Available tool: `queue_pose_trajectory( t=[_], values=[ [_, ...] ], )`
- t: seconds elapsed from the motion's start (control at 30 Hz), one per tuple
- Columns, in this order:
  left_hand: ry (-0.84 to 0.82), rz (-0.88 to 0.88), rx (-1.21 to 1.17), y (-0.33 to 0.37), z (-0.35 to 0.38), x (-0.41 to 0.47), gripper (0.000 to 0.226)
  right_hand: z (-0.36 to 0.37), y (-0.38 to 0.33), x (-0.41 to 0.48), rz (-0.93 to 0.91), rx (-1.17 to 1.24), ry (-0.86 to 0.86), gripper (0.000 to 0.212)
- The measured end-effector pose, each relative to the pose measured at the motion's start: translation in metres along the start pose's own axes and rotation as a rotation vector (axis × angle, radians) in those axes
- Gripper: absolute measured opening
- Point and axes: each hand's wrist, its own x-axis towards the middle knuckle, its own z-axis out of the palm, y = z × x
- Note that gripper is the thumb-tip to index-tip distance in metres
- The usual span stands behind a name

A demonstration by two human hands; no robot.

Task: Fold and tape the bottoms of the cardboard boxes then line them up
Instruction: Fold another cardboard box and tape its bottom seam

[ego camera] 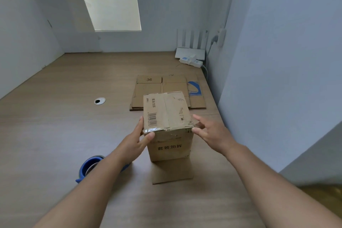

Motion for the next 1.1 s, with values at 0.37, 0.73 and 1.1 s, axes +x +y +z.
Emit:
queue_pose_trajectory(
  t=[0.37, 0.73, 1.1],
  values=[
    [0.659, -0.055, -0.159, 0.017, 0.039, -0.02, 0.037, 0.05, -0.022, -0.01, -0.011, -0.127, 0.459, 0.035],
    [0.61, -0.072, -0.182, 0.009, 0.034, -0.016, 0.03, 0.002, -0.015, 0.004, -0.005, 0.08, -0.099, 0.022],
    [0.559, 0.052, 0.123, -0.003, 0.03, -0.012, 0.03, 0.025, -0.006, 0.0, -0.133, -0.01, 0.096, 0.029]
  ],
)
